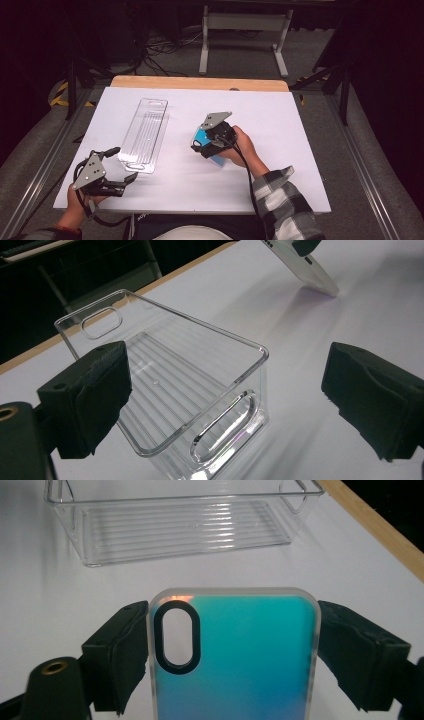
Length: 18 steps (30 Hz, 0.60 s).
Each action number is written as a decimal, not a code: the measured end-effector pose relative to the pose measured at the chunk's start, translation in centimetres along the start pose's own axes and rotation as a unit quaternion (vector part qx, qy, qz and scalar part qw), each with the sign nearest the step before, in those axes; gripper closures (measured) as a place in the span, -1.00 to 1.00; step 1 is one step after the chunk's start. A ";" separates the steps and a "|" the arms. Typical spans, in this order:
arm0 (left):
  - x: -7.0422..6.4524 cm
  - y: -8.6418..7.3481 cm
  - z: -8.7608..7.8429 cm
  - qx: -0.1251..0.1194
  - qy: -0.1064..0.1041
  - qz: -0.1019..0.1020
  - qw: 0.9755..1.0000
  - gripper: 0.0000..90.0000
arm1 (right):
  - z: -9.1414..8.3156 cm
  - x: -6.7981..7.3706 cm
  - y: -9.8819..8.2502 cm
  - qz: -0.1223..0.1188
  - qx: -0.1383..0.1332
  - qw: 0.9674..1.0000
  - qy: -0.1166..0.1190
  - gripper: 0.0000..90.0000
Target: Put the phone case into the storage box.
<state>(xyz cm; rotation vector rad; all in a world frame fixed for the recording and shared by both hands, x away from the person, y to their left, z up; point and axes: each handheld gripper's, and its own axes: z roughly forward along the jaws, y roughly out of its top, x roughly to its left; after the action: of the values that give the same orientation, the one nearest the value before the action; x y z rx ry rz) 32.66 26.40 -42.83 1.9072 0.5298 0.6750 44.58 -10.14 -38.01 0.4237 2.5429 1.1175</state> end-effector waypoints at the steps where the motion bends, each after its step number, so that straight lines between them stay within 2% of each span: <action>1: 0.0 0.0 0.0 0.002 -0.001 -0.001 1.000 -0.86 | -0.3 0.0 -0.1 0.002 -0.008 1.000 -0.002 -0.60; 5: 0.0 0.0 0.0 0.000 0.000 0.000 1.000 -0.86 | -0.8 0.0 -0.2 0.000 -0.019 1.000 -0.008 -0.60; 18: 0.0 0.0 0.0 0.000 -0.002 -0.003 1.000 -0.86 | -1.4 0.2 -0.1 -0.004 -0.032 0.999 -0.020 -0.60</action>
<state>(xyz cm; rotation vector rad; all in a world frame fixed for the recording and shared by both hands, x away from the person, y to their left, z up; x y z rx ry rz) 32.68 26.38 -42.86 1.9054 0.5331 0.6678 43.85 -11.06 -37.29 0.4159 2.4641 1.1734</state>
